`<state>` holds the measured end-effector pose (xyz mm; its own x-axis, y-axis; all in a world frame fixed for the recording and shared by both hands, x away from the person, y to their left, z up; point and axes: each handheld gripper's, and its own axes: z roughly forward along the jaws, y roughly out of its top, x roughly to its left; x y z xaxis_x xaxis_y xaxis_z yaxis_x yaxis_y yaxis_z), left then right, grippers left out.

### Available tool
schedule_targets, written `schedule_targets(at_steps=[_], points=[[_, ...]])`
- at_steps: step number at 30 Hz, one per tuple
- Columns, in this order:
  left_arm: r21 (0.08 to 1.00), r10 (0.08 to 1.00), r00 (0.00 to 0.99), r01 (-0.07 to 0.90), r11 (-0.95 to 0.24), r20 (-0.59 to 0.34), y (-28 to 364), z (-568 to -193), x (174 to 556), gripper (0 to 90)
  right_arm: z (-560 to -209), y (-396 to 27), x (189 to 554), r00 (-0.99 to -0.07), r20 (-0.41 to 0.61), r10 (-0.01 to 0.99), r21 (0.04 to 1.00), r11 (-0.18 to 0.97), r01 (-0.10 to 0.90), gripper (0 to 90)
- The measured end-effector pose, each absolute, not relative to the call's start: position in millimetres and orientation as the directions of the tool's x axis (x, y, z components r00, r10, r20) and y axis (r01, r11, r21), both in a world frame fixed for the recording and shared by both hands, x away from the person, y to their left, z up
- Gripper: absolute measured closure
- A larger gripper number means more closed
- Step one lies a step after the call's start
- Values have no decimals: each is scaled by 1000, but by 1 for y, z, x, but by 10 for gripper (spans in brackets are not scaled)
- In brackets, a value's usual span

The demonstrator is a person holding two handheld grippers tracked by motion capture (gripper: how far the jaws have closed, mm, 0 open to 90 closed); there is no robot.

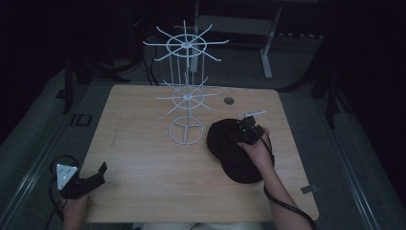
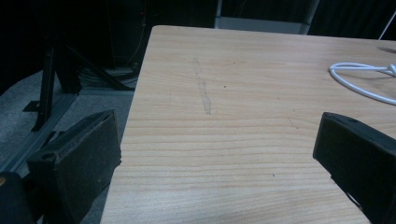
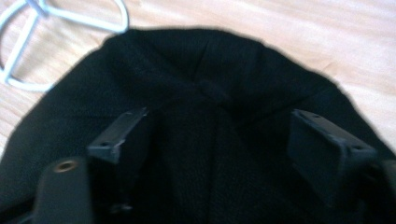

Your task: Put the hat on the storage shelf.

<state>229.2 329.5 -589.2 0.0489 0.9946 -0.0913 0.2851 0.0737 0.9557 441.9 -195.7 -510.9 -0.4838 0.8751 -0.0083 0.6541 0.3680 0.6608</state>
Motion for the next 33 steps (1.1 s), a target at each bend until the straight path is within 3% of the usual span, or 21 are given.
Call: schedule_targets(at_steps=[3,4,5,7,8,9,20,33], points=[[956,995,48,286,73,-90,329,-589,229,14,-511,-194,442,-493,-26,869,659,386,646,313],[955,995,46,286,73,-90,329,-589,229,14,-512,-193,443,-518,-1,856,642,398,656,465],[956,995,46,286,73,-90,329,-589,229,15,-513,-193,444,-522,3,853,636,401,659,550],[956,995,45,285,74,-91,329,-589,229,15,-514,-190,443,-527,-19,850,626,421,656,705],[955,995,45,286,74,-91,329,-589,229,15,-514,-190,443,-527,-19,850,626,421,656,705],[956,995,45,285,74,-90,329,-589,229,15,-514,-190,441,-531,-26,847,632,426,648,797],[955,995,44,286,74,-91,329,-589,229,15,-500,-201,420,-507,-49,860,761,361,539,838],[956,995,47,284,70,-86,329,-589,229,14,-479,-221,394,-497,-25,868,836,291,465,840]])
